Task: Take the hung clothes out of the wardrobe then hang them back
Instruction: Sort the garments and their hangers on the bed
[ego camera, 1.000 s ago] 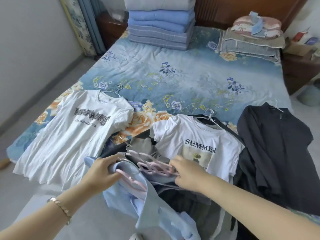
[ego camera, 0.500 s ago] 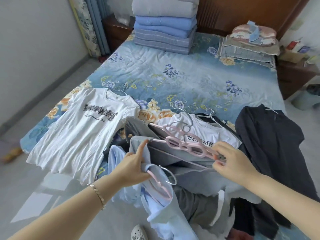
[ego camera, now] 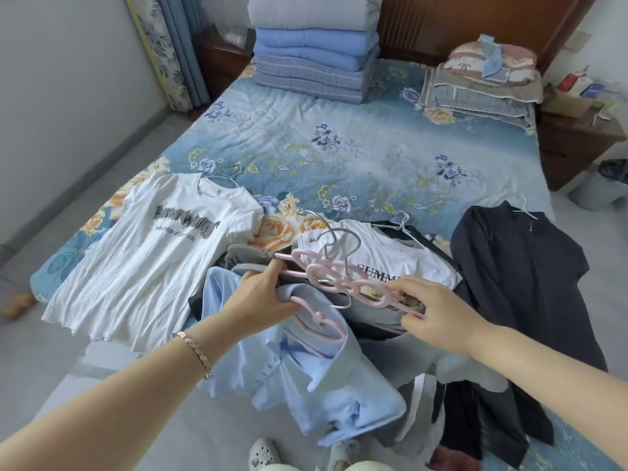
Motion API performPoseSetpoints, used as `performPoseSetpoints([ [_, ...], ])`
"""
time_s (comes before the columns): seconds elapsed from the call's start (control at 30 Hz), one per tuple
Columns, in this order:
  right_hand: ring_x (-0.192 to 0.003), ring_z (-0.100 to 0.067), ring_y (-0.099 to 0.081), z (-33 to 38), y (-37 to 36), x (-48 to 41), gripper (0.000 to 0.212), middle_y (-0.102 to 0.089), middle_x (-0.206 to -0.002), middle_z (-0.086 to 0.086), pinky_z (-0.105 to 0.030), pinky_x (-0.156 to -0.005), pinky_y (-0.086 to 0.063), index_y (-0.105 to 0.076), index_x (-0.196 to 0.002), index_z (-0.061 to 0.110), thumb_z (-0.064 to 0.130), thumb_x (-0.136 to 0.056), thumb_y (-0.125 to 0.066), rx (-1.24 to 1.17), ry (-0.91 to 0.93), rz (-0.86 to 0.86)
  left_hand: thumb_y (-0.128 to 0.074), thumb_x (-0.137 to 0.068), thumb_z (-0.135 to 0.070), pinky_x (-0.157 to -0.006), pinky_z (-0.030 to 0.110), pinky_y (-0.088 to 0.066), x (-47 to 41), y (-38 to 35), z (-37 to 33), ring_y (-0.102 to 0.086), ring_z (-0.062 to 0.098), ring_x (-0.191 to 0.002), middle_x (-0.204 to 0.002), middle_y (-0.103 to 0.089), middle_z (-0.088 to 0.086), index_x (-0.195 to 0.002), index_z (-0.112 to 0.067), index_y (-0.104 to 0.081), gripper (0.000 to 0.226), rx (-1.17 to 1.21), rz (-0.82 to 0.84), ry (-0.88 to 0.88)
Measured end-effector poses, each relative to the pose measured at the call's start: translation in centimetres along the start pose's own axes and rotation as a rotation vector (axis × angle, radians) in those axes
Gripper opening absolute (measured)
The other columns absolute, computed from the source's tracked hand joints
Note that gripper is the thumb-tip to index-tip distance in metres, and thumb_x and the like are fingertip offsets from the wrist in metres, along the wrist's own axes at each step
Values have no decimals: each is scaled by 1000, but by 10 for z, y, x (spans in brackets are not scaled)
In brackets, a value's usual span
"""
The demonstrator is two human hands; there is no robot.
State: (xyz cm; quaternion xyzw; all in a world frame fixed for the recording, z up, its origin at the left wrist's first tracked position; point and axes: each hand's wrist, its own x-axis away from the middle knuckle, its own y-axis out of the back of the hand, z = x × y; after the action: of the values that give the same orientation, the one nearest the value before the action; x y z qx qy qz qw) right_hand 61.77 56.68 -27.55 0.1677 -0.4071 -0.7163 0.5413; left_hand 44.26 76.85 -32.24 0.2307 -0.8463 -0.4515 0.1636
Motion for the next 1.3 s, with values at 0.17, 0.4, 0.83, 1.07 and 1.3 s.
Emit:
performPoseSetpoints([
  [0.17,-60,2,-46,0,19,-13,37,-51,-74,14,-14,-55,-33,-53,-88,34,-2,-79,-49,9,-73,151,-49,-62,-43,-73,26,-27,-5,1,-4,-57,29,-85,-76,-56,-4,-107,-14,-41,54,-2,5,11],
  [0.4,-62,-15,-33,-18,12,-22,11,-41,-65,3,-29,-59,-25,-48,-83,2,-5,-75,-48,-23,-124,178,-59,-71,-40,-72,26,-27,-15,1,-15,-56,27,-84,-76,-56,-3,-97,-18,-33,43,-4,46,62],
  [0.83,-58,-13,-29,-42,26,-2,27,-44,-54,-3,-23,-52,-26,-47,-62,17,19,-85,-61,-11,-4,-11,-66,-79,-26,-67,30,-28,-28,-11,-31,-47,24,-79,-74,-47,-7,-89,-17,-31,37,26,32,213],
  [1.07,-69,-25,-42,-22,42,-36,38,-42,-57,1,-35,-59,-25,-38,-66,19,45,-91,-52,193,-44,-154,-63,-76,-26,-66,29,-31,-12,-2,-9,-49,20,-64,-59,-53,-5,-129,-25,-34,61,84,-163,317],
  [1.3,-57,-25,-35,58,78,-81,47,-34,-50,3,-30,-49,-22,-31,-53,18,31,-89,-60,58,66,-357,-62,-77,-17,-50,28,-32,38,55,40,-41,15,-50,-51,-47,-2,-104,-18,-53,29,127,-346,375],
])
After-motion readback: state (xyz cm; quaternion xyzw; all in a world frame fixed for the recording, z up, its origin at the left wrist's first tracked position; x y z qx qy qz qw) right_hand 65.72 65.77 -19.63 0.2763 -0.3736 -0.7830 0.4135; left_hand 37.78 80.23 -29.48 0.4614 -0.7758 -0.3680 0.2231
